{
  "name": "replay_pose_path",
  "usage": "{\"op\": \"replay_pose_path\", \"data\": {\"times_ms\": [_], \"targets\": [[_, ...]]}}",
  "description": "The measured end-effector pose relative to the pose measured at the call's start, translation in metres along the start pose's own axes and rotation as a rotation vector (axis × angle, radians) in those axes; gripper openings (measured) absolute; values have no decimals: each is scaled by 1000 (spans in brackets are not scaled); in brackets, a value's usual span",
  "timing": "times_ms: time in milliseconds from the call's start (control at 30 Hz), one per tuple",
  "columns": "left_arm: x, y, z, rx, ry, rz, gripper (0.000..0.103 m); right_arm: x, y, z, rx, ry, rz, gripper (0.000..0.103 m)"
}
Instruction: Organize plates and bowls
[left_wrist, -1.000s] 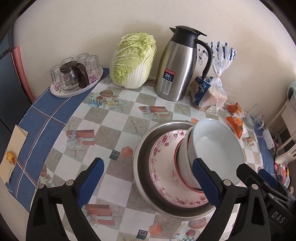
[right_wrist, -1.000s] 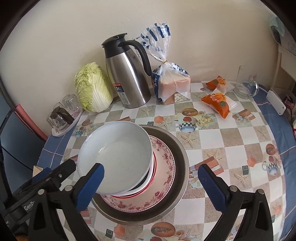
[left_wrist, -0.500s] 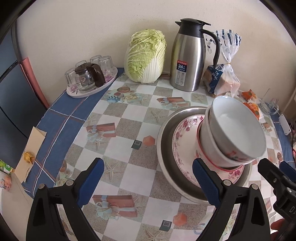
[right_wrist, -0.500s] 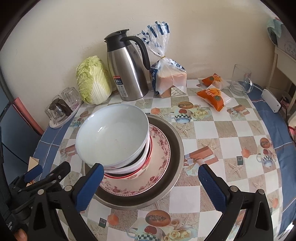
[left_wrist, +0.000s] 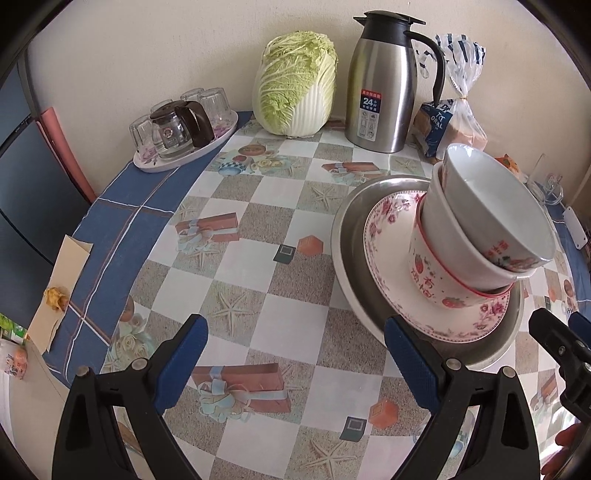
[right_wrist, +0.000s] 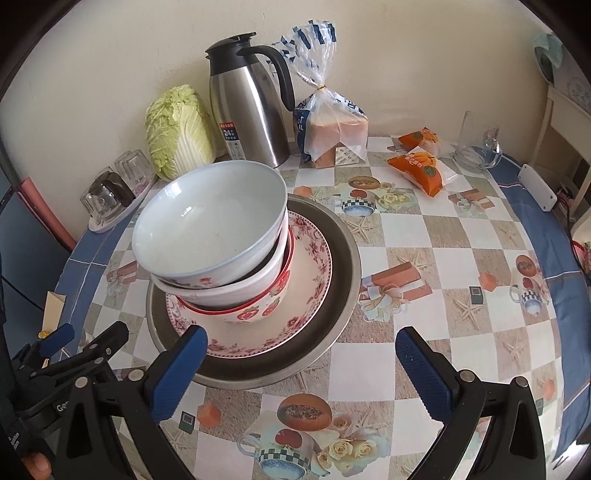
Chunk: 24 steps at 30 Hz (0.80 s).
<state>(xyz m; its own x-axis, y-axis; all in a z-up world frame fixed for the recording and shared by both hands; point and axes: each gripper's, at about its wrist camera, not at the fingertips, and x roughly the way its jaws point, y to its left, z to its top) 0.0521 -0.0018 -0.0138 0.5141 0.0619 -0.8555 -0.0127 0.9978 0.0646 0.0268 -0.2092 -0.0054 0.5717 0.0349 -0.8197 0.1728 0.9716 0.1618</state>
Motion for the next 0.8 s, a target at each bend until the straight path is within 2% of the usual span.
{"op": "replay_pose_path", "data": {"times_ms": [400, 800], "targets": [[5, 0, -4, 18, 20, -27, 96, 6, 1, -11, -9, 21, -16, 103], [15, 1, -5, 37, 55, -22, 96, 14, 5, -16, -22, 45, -20, 103]]}}
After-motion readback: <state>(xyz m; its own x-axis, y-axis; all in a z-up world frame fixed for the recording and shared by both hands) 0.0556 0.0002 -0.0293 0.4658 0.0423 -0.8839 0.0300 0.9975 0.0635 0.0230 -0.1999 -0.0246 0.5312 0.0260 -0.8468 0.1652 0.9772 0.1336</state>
